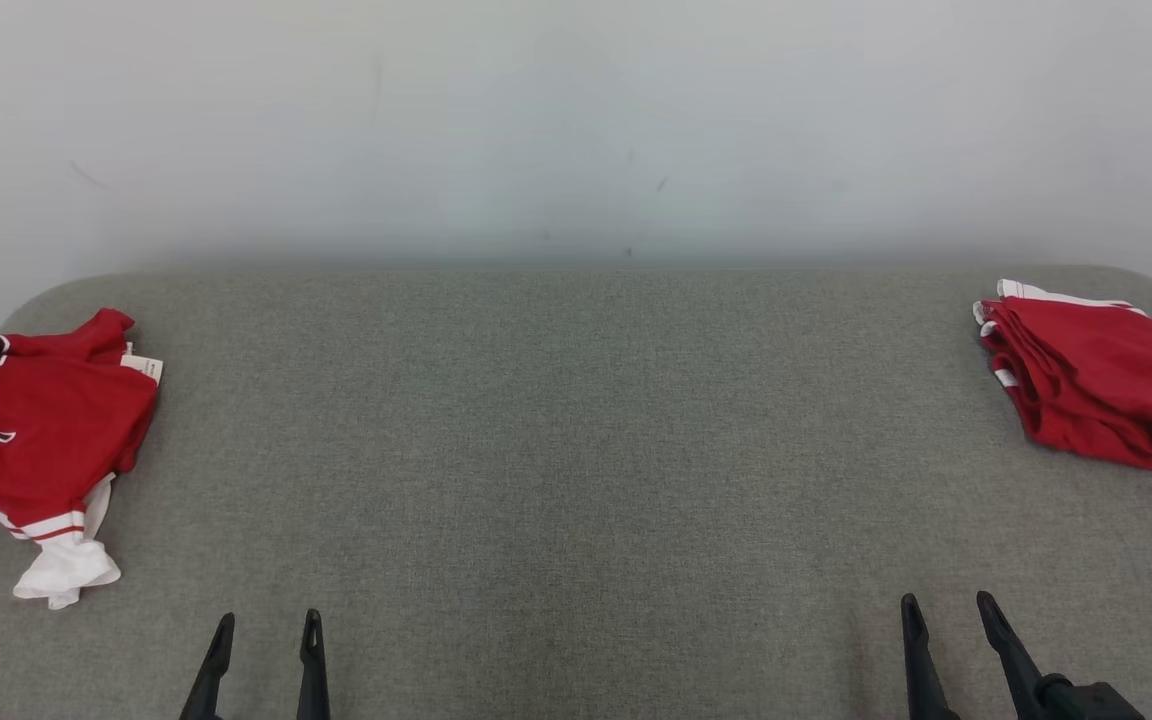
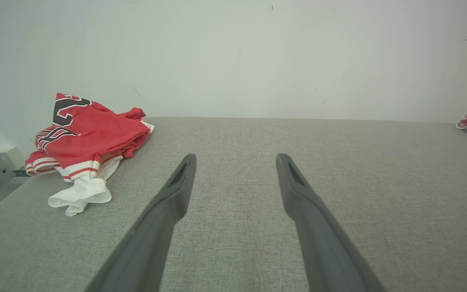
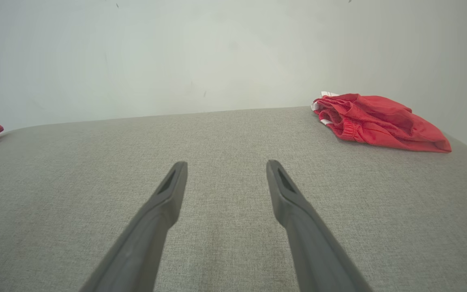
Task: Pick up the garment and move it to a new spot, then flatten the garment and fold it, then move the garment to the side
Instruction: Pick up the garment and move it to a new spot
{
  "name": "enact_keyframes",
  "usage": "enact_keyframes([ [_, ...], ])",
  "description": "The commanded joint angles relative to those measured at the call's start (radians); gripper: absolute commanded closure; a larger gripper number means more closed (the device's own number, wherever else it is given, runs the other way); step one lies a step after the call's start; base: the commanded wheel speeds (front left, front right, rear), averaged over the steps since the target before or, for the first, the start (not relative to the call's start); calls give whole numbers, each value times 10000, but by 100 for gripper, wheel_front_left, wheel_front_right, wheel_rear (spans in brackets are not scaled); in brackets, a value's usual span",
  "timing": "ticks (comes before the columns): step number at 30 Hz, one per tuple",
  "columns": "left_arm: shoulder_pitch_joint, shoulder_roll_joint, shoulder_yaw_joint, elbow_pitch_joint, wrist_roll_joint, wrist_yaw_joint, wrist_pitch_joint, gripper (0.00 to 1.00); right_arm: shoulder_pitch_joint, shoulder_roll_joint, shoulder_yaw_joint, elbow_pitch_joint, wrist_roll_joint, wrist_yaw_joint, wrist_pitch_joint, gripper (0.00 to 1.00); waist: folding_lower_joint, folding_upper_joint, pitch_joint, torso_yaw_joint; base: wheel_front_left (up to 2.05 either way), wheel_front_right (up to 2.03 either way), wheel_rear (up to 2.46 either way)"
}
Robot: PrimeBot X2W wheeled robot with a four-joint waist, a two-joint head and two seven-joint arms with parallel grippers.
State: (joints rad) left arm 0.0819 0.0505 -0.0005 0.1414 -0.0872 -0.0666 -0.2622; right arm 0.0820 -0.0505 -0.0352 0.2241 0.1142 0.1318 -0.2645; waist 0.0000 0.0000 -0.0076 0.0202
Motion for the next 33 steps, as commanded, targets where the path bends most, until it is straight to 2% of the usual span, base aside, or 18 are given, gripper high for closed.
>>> enact_keyframes([
  [1,81,-4,10,16,23,7,-12,0,47,0,-28,32,47,-18,-21,0,0,0,-4,18,0,0,0],
  [11,75,-4,156,66,67,-76,-12,0,93,1,-9,97,125,-18,-21,0,0,0,8,78,0,0,0],
  [16,34,-5,212,86,99,-62,-12,0,169,-1,-4,158,148,-18,-21,0,0,0,-32,344,0,0,0],
  [23,69,-5,309,169,151,-105,-12,0,233,0,138,235,296,-18,-21,0,0,0,-112,1137,0,0,0],
  [33,305,-5,608,239,137,-135,-12,0,378,1,327,319,508,-18,-21,0,0,0,-349,2816,0,0,0],
])
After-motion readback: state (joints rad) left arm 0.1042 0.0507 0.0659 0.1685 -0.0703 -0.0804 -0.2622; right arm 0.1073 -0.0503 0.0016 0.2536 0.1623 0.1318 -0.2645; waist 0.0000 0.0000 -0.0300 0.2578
